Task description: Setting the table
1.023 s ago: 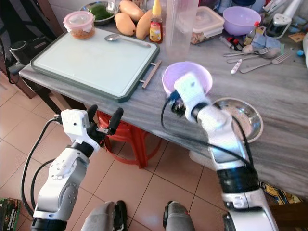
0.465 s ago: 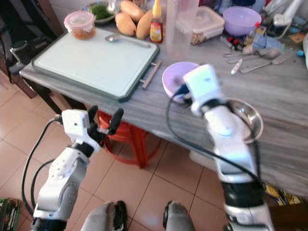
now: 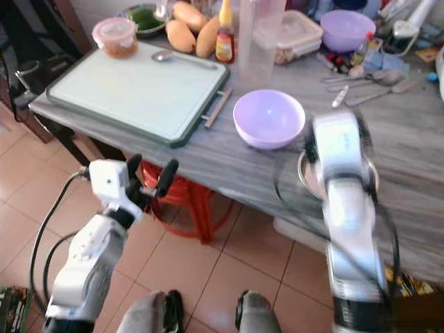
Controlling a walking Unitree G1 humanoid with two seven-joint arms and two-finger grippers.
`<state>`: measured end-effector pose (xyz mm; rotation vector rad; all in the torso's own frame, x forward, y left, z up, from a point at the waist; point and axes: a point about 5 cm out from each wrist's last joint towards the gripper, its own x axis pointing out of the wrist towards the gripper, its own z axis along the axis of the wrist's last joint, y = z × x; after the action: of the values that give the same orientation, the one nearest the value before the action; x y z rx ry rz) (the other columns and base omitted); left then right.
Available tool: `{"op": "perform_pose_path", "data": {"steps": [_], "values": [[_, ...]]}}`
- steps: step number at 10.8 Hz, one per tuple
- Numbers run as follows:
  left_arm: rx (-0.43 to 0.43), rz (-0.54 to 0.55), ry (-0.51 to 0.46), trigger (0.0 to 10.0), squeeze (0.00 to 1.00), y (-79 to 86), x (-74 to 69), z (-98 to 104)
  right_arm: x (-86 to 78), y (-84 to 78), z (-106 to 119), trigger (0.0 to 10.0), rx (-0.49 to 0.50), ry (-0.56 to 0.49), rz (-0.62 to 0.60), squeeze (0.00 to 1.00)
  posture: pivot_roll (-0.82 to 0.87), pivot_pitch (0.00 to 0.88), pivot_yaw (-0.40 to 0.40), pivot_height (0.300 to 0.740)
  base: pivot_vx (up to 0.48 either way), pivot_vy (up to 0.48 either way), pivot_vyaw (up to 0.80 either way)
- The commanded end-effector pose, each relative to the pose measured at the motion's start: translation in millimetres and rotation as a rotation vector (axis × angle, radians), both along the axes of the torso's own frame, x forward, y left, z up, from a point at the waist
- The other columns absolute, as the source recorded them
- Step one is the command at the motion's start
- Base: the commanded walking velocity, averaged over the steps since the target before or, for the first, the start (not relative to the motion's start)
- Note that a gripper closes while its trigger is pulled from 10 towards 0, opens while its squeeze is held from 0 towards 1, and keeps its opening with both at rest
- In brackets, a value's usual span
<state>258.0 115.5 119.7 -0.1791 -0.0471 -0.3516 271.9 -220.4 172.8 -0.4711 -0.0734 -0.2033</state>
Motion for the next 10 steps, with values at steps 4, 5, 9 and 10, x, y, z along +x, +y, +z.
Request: {"op": "perform_pose_path", "data": {"steps": [4,5,9,10], "values": [[0.002,-0.015,0.012,10.0,0.0,0.1,-3.7,0,-5.4,-18.8,-22,10.0,0.161,0.094,-0.116,0.0,-0.07,0.154,0.051,0.74,0.0,0.0,0.0],[0.0,-0.016,0.018,10.0,0.0,0.6,-4.2,0,-3.2,-16.6,-27,10.0,0.183,0.117,-0.103,0.0,-0.06,0.158,0.054,0.74,0.0,0.0,0.0],[0.013,-0.018,0.026,10.0,0.0,1.3,-6.4,0,1.0,-3.8,-40,10.0,0.257,0.2,-0.045,0.0,-0.05,0.168,0.057,0.74,0.0,0.0,0.0],[0.013,-0.015,0.031,10.0,0.0,1.8,-7.2,0,0.5,-1.5,-43,10.0,0.278,0.225,-0.036,0.0,-0.05,0.171,0.057,0.74,0.0,0.0,0.0]]}}
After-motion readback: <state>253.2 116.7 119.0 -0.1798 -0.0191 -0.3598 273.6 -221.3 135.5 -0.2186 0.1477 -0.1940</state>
